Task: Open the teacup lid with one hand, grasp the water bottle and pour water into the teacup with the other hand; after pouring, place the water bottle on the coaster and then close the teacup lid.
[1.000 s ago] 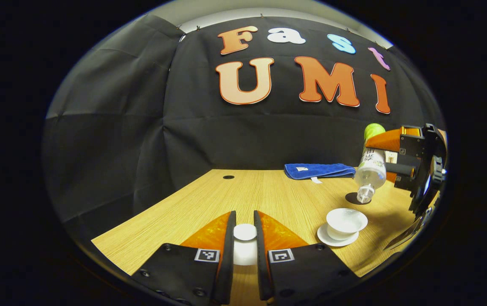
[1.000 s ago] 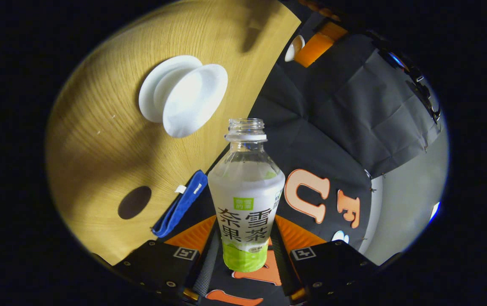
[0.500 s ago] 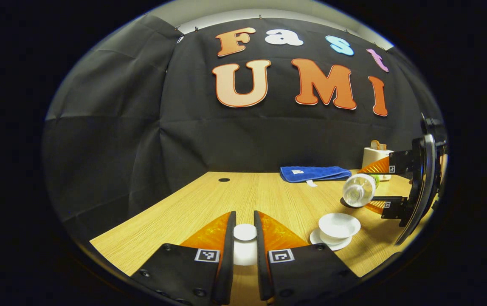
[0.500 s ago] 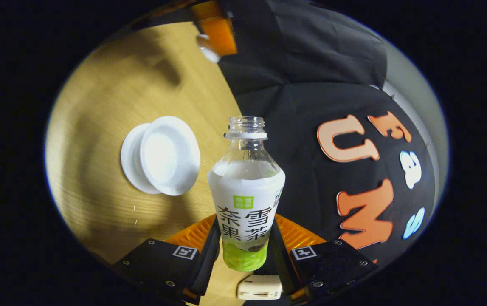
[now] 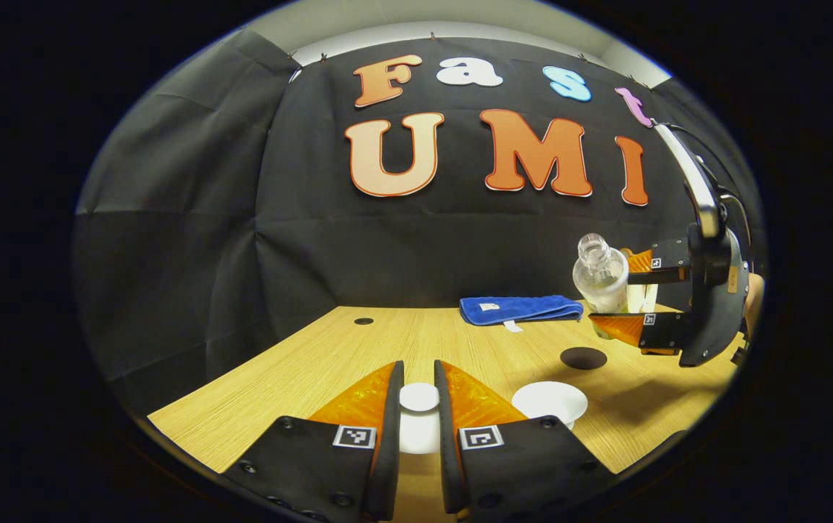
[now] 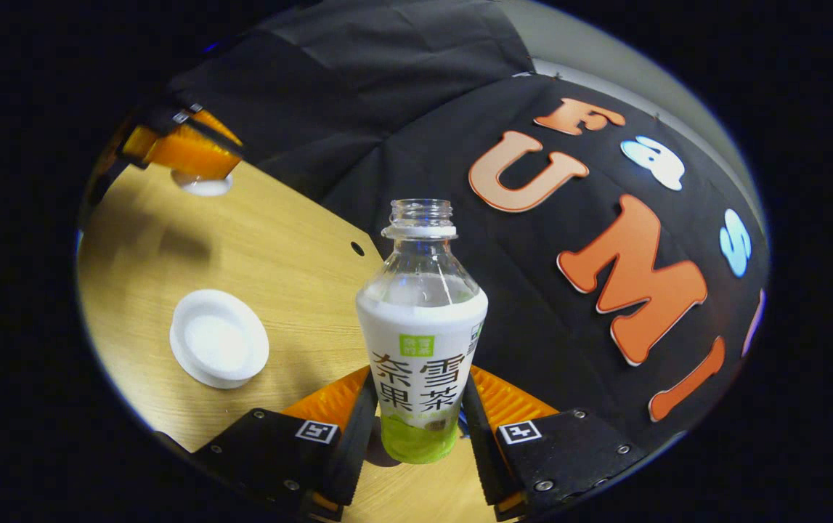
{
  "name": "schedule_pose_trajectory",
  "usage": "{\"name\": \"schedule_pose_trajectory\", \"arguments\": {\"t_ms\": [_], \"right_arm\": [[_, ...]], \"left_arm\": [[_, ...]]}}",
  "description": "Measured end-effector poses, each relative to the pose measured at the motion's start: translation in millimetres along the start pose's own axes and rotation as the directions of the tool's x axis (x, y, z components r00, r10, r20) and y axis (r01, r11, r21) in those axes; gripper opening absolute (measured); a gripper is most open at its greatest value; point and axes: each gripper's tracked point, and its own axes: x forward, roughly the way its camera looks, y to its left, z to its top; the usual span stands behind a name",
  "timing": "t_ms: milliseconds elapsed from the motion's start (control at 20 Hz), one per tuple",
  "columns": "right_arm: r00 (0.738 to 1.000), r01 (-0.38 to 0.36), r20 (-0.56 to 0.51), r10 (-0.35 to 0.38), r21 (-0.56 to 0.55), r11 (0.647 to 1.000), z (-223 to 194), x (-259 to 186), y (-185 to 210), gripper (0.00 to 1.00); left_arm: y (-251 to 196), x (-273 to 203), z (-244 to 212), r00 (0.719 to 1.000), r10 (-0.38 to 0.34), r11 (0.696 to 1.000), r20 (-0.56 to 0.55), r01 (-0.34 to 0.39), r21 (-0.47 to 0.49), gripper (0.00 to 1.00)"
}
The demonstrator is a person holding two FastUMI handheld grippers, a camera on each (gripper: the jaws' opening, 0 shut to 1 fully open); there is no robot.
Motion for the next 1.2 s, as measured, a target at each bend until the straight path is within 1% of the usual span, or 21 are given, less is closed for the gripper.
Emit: {"name": "schedule_pose_trajectory", "arguments": {"t_ms": [100, 200, 250, 300, 400, 450, 500, 550, 700, 800, 900, 1050, 1200], "right_arm": [[1.000, 0.018, 0.005, -0.019, 0.080, 0.997, 1.4, 2.6, -0.5, 0.66], [0.999, 0.031, 0.011, -0.034, 0.172, 0.985, 3.2, 3.9, 2.8, 0.66], [0.999, 0.034, 0.020, -0.040, 0.230, 0.973, 3.7, 5.2, 4.3, 0.68], [1.000, 0.018, 0.018, -0.025, 0.293, 0.956, 2.5, 5.5, 11.2, 0.66], [1.000, -0.003, 0.030, -0.010, 0.394, 0.919, 1.8, 6.8, 16.9, 0.66], [1.000, 0.002, 0.025, -0.014, 0.422, 0.906, 4.2, 7.1, 18.6, 0.68], [1.000, 0.013, 0.015, -0.022, 0.444, 0.896, 2.5, 8.0, 19.1, 0.66], [0.999, 0.022, 0.011, -0.031, 0.470, 0.882, 2.8, 8.7, 18.8, 0.66], [0.999, 0.044, -0.013, -0.044, 0.556, 0.830, 1.8, 13.2, 22.8, 0.66], [0.999, 0.049, -0.038, -0.032, 0.606, 0.794, -1.2, 15.1, 28.1, 0.66], [0.998, 0.055, -0.063, -0.019, 0.638, 0.768, -5.0, 15.0, 30.8, 0.66], [0.995, 0.065, -0.096, -0.001, 0.666, 0.743, -12.6, 14.9, 37.7, 0.66], [0.993, 0.067, -0.115, 0.015, 0.680, 0.730, -19.4, 17.8, 44.1, 0.66]], "left_arm": [[-6.9, 1.4, 3.3, 1.000, -0.009, 1.000, 0.012, 0.009, 0.001, 0.28], [-10.9, 1.0, 3.4, 1.000, -0.013, 1.000, 0.012, 0.013, 0.004, 0.28], [-13.2, 1.6, 3.3, 1.000, -0.014, 1.000, 0.011, 0.014, 0.005, 0.28], [-15.2, 1.0, 3.9, 1.000, -0.016, 1.000, 0.013, 0.016, 0.006, 0.28], [-17.5, -1.7, 8.1, 1.000, -0.019, 1.000, 0.022, 0.018, 0.006, 0.28], [-17.7, -1.6, 7.6, 1.000, -0.017, 1.000, 0.023, 0.017, 0.008, 0.28], [-17.9, -2.1, 8.1, 1.000, -0.017, 1.000, 0.023, 0.017, 0.008, 0.28], [-18.1, -0.7, 8.4, 1.000, -0.015, 1.000, 0.023, 0.014, 0.010, 0.28], [-19.5, -0.6, 11.1, 0.999, -0.012, 1.000, 0.029, 0.012, 0.012, 0.28], [-21.1, -1.6, 13.9, 0.999, -0.014, 1.000, 0.038, 0.014, 0.011, 0.28], [-22.9, -1.8, 14.0, 0.999, -0.016, 1.000, 0.040, 0.015, 0.014, 0.28], [-23.0, -1.7, 13.1, 0.999, -0.017, 1.000, 0.035, 0.017, 0.012, 0.28], [-23.0, -1.2, 12.0, 0.999, -0.015, 1.000, 0.031, 0.015, 0.009, 0.28]]}}
